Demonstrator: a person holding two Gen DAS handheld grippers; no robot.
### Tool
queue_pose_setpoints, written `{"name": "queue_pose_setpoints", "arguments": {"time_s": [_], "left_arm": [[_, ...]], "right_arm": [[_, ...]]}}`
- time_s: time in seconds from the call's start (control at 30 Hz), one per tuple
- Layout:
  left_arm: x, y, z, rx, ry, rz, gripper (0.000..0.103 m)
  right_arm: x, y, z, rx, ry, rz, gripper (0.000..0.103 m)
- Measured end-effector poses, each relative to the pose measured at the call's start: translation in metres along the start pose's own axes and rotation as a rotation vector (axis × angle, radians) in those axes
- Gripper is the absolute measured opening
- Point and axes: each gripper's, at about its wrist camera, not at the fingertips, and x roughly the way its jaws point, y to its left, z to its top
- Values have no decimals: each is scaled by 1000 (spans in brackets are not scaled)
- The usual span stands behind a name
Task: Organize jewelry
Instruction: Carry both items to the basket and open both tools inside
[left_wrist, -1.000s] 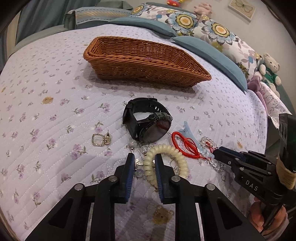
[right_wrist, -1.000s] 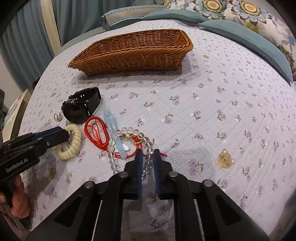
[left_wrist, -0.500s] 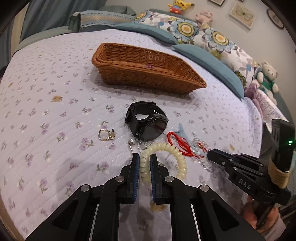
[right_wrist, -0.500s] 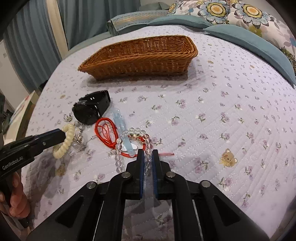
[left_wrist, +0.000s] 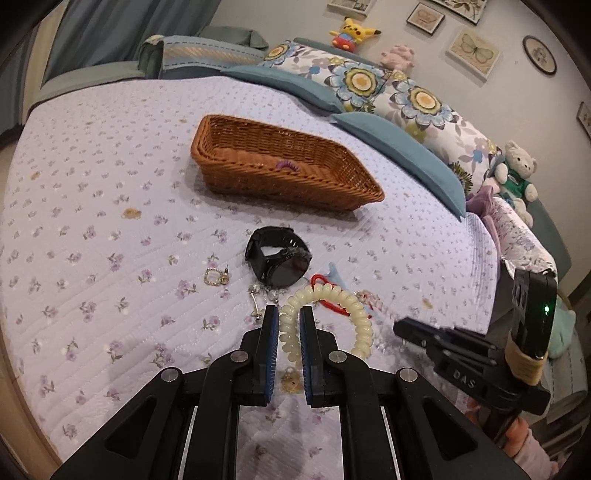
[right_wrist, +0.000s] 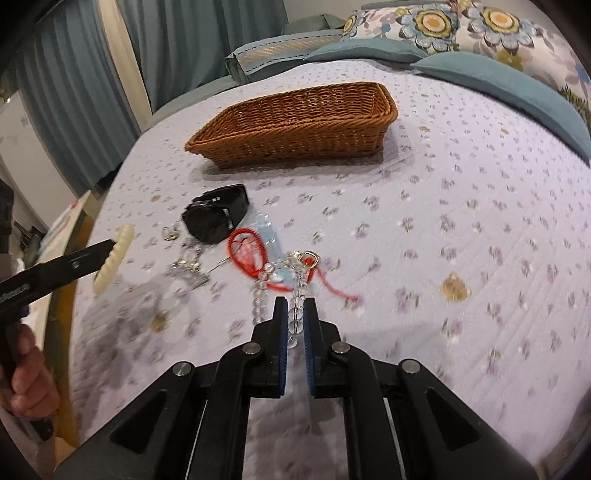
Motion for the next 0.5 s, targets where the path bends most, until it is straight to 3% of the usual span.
{"name": "queue_pose_setpoints", "arguments": {"time_s": [0.23, 0.5], "left_arm": [[-15, -8, 9, 13, -47, -23, 11], [-22, -19, 43, 58, -111, -13, 11]], "right_arm": [[-37, 8, 18, 14, -38, 96, 10], [-64, 18, 63, -34, -118, 110, 10]]}}
